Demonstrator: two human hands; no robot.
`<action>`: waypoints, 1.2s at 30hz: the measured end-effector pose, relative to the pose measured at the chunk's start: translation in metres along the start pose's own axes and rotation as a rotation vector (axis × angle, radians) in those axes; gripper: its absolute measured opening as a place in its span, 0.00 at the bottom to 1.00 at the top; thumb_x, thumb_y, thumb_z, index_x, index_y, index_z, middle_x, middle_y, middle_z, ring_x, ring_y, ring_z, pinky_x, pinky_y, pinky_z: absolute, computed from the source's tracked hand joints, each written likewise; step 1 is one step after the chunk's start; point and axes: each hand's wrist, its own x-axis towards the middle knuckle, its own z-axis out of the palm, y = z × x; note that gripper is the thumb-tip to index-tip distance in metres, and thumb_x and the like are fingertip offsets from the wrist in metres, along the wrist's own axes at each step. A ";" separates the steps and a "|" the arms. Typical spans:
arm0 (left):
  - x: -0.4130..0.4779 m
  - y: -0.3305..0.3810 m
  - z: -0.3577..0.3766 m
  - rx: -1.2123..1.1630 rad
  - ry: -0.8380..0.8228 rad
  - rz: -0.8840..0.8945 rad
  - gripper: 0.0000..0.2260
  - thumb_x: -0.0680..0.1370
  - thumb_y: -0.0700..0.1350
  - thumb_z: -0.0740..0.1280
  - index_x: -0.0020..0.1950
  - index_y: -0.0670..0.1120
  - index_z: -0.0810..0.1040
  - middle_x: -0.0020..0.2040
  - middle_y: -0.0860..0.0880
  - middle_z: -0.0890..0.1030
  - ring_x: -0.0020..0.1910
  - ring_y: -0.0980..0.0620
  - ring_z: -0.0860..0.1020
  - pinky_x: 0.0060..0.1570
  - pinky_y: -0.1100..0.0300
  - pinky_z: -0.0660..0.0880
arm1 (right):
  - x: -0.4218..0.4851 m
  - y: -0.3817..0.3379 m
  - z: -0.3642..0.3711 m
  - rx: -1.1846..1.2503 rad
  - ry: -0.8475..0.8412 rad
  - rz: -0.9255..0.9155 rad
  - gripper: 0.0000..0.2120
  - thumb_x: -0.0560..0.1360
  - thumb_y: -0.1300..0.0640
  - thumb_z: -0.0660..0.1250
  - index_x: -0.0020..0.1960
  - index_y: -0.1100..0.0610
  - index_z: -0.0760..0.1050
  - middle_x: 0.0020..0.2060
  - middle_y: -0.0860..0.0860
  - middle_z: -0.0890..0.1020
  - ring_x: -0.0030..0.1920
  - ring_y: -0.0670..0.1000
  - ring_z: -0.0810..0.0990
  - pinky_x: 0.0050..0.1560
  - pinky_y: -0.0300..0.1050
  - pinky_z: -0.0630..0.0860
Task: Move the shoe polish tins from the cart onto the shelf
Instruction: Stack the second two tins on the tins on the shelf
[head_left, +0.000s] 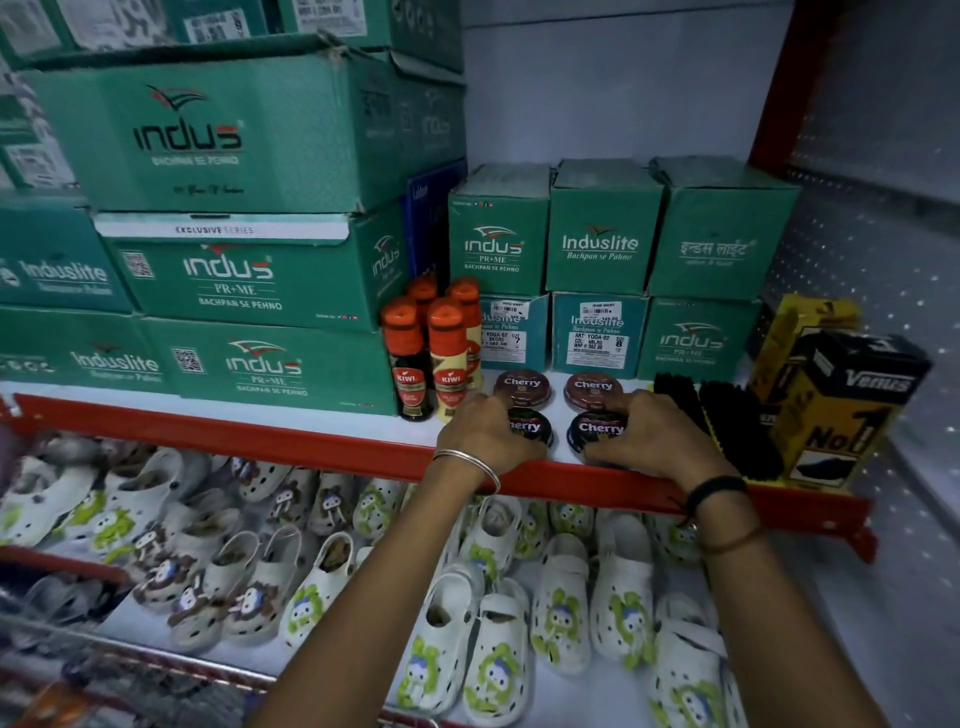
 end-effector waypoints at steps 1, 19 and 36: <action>0.001 -0.001 0.000 -0.008 0.000 -0.004 0.35 0.57 0.60 0.72 0.61 0.48 0.74 0.58 0.43 0.79 0.56 0.43 0.78 0.57 0.50 0.77 | -0.001 0.000 0.000 -0.006 0.002 -0.001 0.26 0.62 0.52 0.77 0.55 0.64 0.78 0.52 0.61 0.83 0.49 0.58 0.81 0.53 0.55 0.80; -0.005 0.000 -0.001 -0.109 0.035 -0.004 0.31 0.65 0.49 0.76 0.64 0.43 0.70 0.63 0.42 0.76 0.61 0.45 0.75 0.54 0.62 0.70 | -0.007 0.000 0.002 -0.005 0.013 -0.003 0.26 0.61 0.51 0.78 0.57 0.59 0.78 0.55 0.57 0.82 0.51 0.56 0.81 0.52 0.46 0.77; 0.015 0.006 0.003 0.107 -0.070 0.122 0.26 0.77 0.60 0.57 0.70 0.45 0.68 0.70 0.40 0.70 0.67 0.40 0.71 0.65 0.48 0.70 | 0.010 -0.008 0.001 -0.027 -0.134 -0.068 0.45 0.63 0.28 0.61 0.72 0.55 0.63 0.73 0.54 0.66 0.70 0.55 0.68 0.70 0.48 0.66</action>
